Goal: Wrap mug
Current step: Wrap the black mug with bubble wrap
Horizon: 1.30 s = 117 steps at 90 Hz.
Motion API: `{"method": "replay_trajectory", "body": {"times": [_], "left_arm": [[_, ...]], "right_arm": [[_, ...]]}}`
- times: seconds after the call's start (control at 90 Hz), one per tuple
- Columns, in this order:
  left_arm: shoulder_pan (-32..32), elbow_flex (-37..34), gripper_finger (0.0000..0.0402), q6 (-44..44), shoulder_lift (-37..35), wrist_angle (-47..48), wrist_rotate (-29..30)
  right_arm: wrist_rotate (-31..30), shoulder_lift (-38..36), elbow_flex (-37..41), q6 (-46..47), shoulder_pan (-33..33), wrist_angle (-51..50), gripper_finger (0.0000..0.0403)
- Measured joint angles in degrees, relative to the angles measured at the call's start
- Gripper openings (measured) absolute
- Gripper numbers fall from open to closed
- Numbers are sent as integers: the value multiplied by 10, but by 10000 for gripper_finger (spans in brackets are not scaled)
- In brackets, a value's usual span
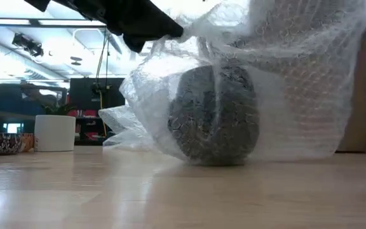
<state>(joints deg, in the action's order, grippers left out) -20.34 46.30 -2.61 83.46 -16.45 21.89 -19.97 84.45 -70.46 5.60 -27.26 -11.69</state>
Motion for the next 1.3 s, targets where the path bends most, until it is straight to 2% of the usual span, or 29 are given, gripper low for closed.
{"method": "replay_trajectory", "body": {"times": [0.244,0.367,0.522,0.7,0.822,0.911,1.089,1.3], "left_arm": [[1,0,0,9,-23,31,35],[1,0,0,2,-21,26,38],[1,0,0,-8,-21,21,42],[5,0,0,-13,-21,30,77],[12,0,0,-30,-21,36,104],[19,0,0,-46,-21,56,110],[27,0,0,-56,-20,71,111],[27,0,0,-56,-20,72,110]], "right_arm": [[20,-65,0,158,-98,-73,121],[19,-64,0,206,-154,-46,120],[-2,-19,0,181,-196,59,117],[2,81,0,188,-181,158,115],[10,131,1,227,-165,173,107],[-8,140,1,257,-158,141,95],[-83,134,1,321,-133,1,65],[-90,134,1,295,-87,-26,35]]}}
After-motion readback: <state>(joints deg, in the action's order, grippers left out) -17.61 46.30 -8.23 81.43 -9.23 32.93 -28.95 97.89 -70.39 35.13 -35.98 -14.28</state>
